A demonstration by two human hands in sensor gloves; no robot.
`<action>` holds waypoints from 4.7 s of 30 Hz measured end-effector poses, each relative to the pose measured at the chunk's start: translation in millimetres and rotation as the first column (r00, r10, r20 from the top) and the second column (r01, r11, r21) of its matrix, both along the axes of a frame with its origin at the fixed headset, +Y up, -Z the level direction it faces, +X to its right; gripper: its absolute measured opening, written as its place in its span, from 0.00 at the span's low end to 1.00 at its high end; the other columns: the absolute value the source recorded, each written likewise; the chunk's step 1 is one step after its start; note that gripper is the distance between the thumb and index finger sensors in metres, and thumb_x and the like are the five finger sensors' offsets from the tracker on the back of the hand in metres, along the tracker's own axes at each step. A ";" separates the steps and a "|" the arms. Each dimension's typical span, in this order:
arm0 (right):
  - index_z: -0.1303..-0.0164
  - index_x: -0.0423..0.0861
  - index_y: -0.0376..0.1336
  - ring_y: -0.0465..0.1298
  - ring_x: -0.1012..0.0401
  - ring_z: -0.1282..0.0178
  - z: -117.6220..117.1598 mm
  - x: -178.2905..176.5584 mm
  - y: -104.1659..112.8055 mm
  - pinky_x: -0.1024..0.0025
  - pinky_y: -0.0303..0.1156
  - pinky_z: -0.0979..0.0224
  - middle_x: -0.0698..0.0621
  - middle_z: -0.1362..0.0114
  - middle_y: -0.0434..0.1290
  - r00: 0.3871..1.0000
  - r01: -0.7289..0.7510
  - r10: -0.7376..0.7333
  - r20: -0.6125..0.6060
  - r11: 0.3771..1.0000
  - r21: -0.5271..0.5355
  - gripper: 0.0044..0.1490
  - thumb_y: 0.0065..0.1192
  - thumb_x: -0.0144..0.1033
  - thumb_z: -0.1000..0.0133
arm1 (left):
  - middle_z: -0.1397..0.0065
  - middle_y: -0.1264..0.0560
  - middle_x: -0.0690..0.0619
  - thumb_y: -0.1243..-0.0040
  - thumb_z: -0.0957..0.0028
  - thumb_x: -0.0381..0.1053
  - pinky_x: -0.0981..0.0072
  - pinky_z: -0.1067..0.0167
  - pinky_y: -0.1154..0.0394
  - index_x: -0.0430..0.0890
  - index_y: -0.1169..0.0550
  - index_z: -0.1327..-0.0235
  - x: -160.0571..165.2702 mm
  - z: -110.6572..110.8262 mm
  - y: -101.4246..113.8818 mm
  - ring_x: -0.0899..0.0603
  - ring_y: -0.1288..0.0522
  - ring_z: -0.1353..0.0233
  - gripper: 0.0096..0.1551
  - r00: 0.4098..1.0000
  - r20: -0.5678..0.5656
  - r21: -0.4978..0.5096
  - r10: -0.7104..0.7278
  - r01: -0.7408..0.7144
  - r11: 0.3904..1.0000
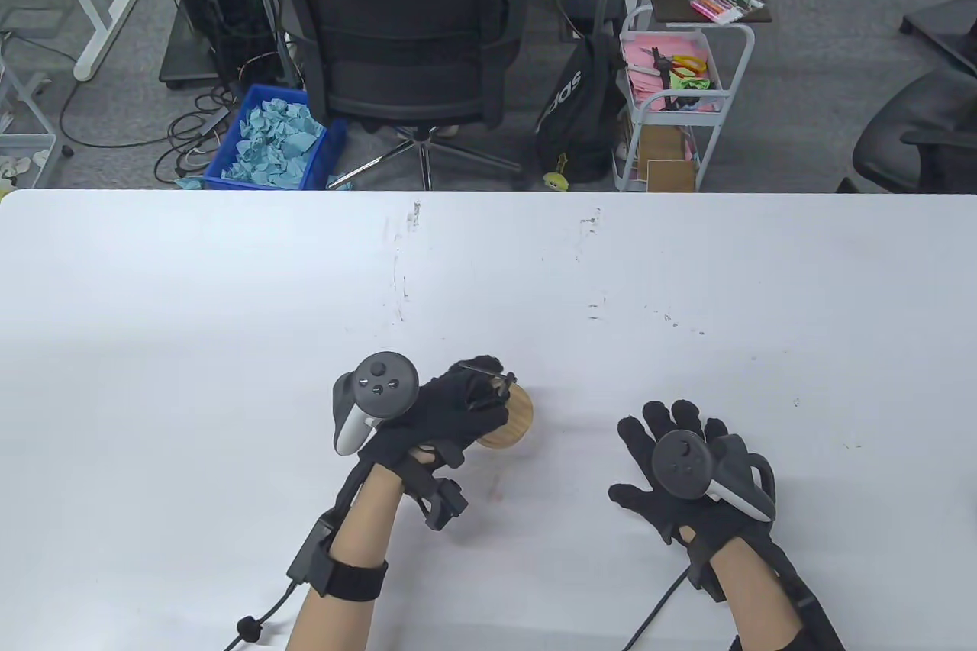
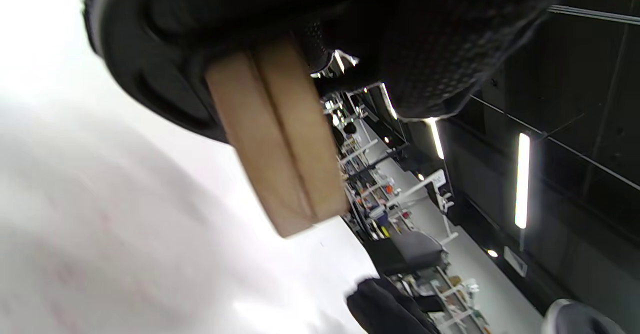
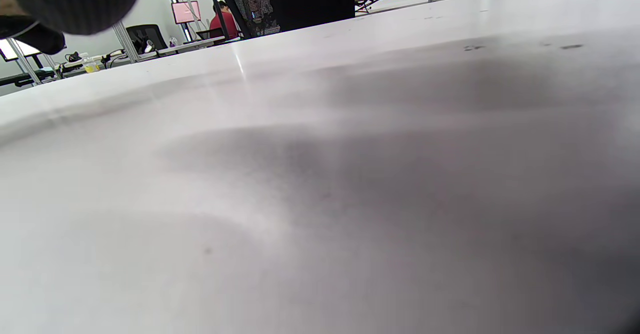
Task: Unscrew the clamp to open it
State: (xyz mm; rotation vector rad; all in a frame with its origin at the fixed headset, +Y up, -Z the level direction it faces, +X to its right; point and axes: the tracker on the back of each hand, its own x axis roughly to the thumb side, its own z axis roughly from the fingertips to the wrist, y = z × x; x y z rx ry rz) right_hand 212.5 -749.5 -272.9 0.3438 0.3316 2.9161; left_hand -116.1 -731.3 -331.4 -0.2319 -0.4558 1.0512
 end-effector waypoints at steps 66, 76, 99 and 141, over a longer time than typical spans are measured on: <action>0.39 0.51 0.71 0.80 0.51 0.48 -31.9 -92.7 100.7 0.50 0.73 0.41 0.51 0.39 0.74 0.803 0.523 -0.438 -0.403 0.843 0.125 0.30 0.58 0.27 0.53 | 0.21 0.33 0.45 0.26 0.54 0.54 0.73 0.48 0.11 0.54 0.17 0.43 28.3 18.9 -46.4 0.45 0.12 0.44 0.24 0.981 -0.003 -0.264 0.193 -0.187 0.946; 0.47 0.55 0.75 0.77 0.48 0.43 -33.1 -92.5 99.0 0.47 0.69 0.36 0.54 0.39 0.75 0.752 0.571 -0.509 -0.418 0.821 0.028 0.28 0.59 0.25 0.54 | 0.19 0.37 0.47 0.27 0.52 0.49 0.71 0.43 0.14 0.54 0.20 0.42 25.6 17.1 -49.8 0.42 0.15 0.40 0.23 0.973 0.010 -0.325 0.232 -0.216 0.921; 0.39 0.51 0.71 0.79 0.52 0.55 -35.8 -61.8 112.4 0.52 0.73 0.46 0.49 0.42 0.75 0.799 0.595 -0.540 -0.265 0.773 0.220 0.34 0.68 0.51 0.54 | 0.18 0.38 0.46 0.30 0.49 0.53 0.74 0.42 0.14 0.56 0.22 0.39 17.8 22.6 -39.7 0.45 0.15 0.39 0.23 0.968 -0.137 -0.176 0.209 -0.232 0.957; 0.37 0.52 0.68 0.77 0.50 0.43 -35.1 -72.1 108.4 0.46 0.67 0.34 0.51 0.38 0.73 0.873 0.458 -0.400 -0.279 0.869 0.186 0.34 0.67 0.51 0.54 | 0.18 0.38 0.46 0.31 0.48 0.52 0.73 0.42 0.14 0.56 0.22 0.39 30.9 24.4 -42.7 0.44 0.15 0.39 0.23 0.977 -0.022 -0.201 0.212 -0.212 0.956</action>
